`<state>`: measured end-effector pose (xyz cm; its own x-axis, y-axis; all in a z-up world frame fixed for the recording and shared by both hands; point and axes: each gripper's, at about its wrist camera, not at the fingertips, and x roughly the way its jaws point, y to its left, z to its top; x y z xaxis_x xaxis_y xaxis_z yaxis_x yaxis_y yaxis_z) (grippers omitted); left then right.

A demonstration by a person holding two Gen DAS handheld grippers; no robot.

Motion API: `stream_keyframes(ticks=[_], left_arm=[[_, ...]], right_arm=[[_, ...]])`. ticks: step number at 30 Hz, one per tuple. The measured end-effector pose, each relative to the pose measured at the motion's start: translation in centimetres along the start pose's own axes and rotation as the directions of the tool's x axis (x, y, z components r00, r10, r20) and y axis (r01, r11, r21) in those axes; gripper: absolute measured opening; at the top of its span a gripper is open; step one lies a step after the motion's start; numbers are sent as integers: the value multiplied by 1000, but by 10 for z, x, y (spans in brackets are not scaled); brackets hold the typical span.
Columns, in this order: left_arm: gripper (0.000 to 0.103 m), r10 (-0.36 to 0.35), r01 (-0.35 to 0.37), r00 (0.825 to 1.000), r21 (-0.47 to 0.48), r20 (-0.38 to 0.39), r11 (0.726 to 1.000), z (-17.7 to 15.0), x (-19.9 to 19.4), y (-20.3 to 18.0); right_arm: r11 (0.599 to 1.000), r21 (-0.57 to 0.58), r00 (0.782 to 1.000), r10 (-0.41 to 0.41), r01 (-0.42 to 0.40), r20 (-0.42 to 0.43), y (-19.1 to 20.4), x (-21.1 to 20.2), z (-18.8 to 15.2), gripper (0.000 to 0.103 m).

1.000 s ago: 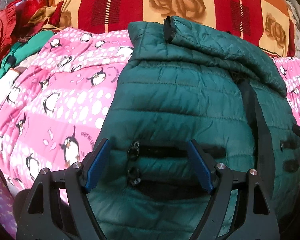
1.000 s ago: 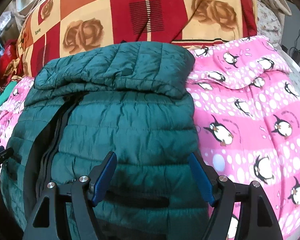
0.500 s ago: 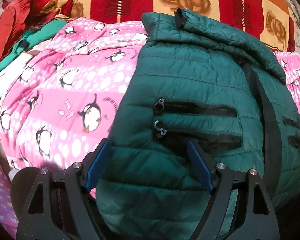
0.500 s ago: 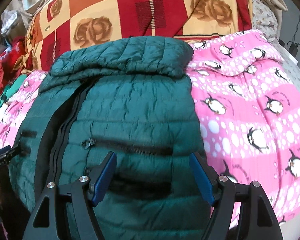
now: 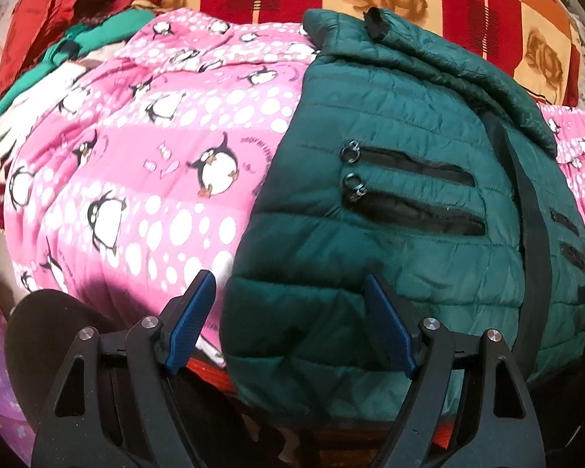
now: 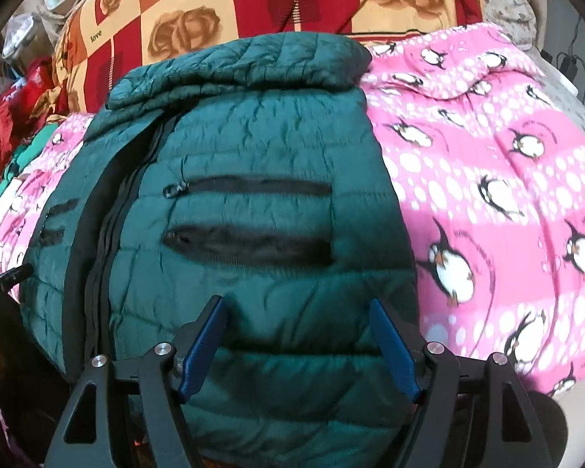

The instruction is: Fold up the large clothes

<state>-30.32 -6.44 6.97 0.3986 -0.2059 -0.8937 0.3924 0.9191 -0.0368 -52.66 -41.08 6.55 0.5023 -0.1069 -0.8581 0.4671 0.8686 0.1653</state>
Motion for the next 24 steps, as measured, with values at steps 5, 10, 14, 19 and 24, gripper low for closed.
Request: stream_keyframes(ticks=[5, 10, 14, 19, 24], left_arm=[[79, -29, 29, 999, -9, -22, 1000, -6, -2, 7], [79, -83, 82, 994, -18, -67, 996, -14, 2, 18], [79, -138, 132, 985, -62, -100, 989, -21, 9, 28], [80, -209, 193, 971, -137, -112, 971, -26, 19, 40], [84, -258, 235, 956, -161, -138, 959, -30, 31, 37]], right_arm=[[1000, 22, 1000, 6, -6, -20, -7, -4, -14, 73], [1000, 19, 999, -4, 5, -46, -12, -6, -25, 76], [1000, 24, 997, -8, 10, -72, -20, -8, -35, 79], [995, 90, 993, 41, -31, -108, -36, -1, -45, 79], [989, 130, 989, 91, -75, -118, -44, 7, -43, 80]])
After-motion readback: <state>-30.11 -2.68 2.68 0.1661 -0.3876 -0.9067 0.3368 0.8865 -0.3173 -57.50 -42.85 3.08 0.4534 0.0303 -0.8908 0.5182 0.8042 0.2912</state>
